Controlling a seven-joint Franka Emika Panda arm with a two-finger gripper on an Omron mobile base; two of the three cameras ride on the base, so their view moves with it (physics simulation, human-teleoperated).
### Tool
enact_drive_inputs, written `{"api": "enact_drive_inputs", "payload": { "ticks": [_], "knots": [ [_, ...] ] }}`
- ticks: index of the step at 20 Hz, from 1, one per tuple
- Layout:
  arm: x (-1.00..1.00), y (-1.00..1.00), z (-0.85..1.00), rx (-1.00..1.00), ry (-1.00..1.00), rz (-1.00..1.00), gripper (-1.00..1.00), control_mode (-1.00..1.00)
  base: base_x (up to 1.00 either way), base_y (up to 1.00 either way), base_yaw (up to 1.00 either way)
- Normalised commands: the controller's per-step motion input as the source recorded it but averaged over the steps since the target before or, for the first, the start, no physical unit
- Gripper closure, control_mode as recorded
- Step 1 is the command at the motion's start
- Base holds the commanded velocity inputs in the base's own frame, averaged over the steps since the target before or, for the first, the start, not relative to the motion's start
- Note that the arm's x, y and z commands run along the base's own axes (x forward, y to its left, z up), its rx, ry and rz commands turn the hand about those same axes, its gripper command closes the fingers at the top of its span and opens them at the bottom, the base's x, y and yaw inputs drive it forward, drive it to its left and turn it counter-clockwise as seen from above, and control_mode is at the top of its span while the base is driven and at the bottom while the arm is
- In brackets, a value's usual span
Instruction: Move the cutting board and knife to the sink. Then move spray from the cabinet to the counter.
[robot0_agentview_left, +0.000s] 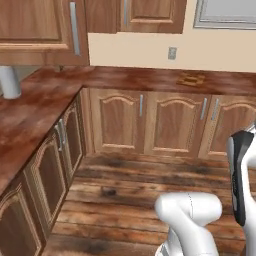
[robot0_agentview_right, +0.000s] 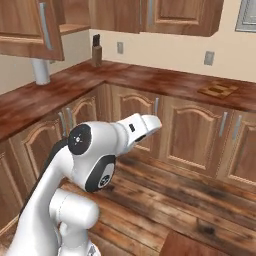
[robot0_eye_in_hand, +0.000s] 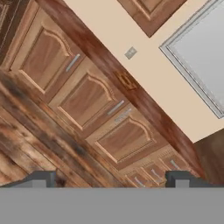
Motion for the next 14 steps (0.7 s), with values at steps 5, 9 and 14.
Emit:
{"api": "enact_drive_inputs", "payload": {
  "ticks": [5, 9, 14],
  "knots": [
    [0.00, 0.00, 0.00, 0.00, 0.00, 0.00, -1.00, 1.00, 0.55, -0.13, -0.38],
    [0.00, 0.00, 0.00, 0.00, 0.00, 0.00, -1.00, 1.00, 0.60, -0.01, -0.24],
    [0.00, 0.00, 0.00, 0.00, 0.00, 0.00, -1.00, 1.00, 0.83, 0.00, -0.15]
  ]
}}
